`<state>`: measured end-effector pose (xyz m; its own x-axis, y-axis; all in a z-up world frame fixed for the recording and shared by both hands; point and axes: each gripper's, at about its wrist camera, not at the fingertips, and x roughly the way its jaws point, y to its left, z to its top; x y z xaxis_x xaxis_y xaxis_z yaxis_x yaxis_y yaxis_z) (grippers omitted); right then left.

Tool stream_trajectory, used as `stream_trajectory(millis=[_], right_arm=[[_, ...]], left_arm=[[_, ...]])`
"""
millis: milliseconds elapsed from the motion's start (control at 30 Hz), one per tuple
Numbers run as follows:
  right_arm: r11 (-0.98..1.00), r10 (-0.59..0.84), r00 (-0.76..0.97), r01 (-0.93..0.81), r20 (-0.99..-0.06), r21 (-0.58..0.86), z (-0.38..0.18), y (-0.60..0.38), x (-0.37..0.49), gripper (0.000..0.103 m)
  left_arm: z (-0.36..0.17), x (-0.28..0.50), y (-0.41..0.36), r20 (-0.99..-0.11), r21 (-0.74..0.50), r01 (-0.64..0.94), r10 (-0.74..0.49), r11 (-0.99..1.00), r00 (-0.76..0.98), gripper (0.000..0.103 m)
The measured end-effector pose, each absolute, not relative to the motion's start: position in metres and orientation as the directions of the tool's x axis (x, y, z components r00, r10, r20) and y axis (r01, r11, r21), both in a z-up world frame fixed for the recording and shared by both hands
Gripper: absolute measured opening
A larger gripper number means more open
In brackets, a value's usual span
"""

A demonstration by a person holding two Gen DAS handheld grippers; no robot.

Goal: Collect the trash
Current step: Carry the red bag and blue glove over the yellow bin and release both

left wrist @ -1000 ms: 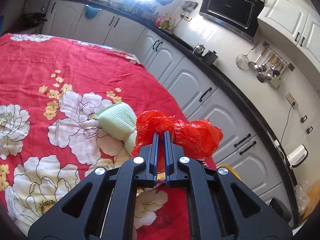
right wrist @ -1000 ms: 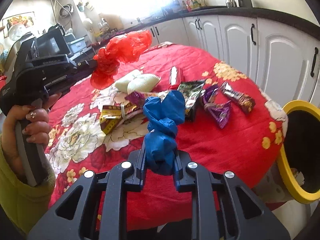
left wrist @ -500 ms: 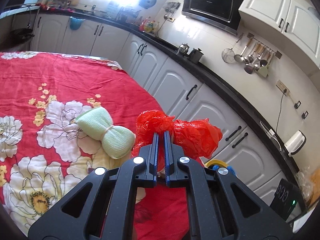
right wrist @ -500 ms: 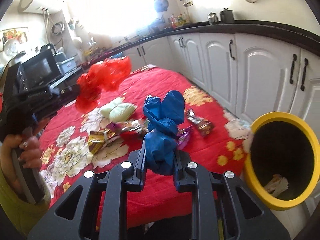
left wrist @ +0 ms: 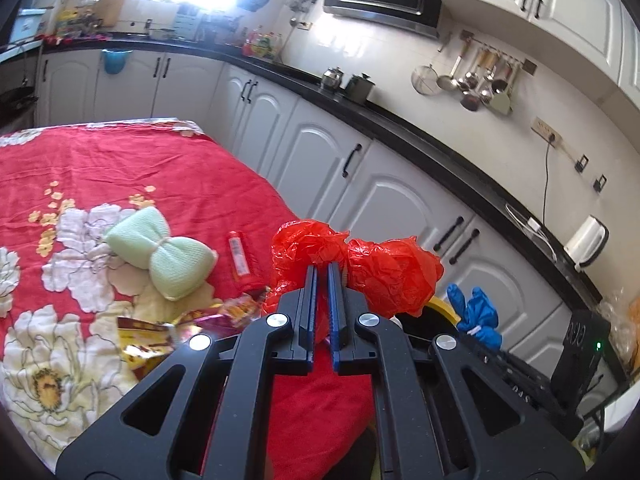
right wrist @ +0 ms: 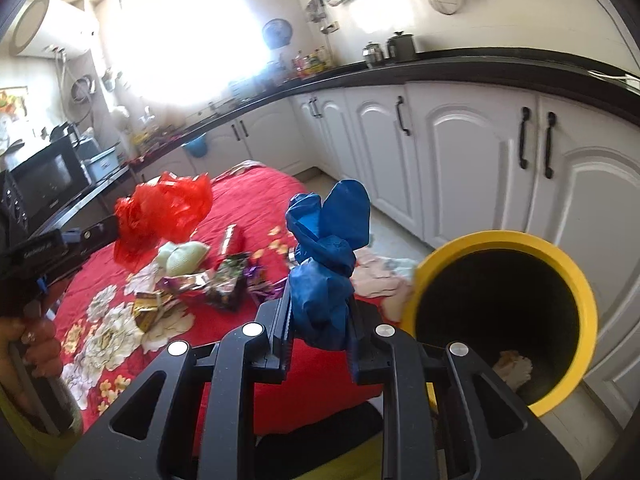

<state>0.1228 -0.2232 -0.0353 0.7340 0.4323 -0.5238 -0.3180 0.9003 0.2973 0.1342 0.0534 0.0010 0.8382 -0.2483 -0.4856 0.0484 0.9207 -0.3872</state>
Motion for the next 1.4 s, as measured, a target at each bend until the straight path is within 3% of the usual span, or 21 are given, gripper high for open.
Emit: stream_trajectory(millis=[867,1400], right_arm=[[0.939,0.281,0.793,-0.109,-0.541,0.327,-0.059,-0.325,0.133,0.020],[0.928,0.266,0.762,-0.037,-0.590,0.370,-0.090,-0.361,0.137,0.020]], left_arm=[[-0.034,0.180,-0.084,-0.588,-0.256,0.214,-0.327,0.943,0.740,0.002],[-0.072,0.226,-0.179,-0.671,-0.091,0.294,-0.277,0.951,0.688,0.002]])
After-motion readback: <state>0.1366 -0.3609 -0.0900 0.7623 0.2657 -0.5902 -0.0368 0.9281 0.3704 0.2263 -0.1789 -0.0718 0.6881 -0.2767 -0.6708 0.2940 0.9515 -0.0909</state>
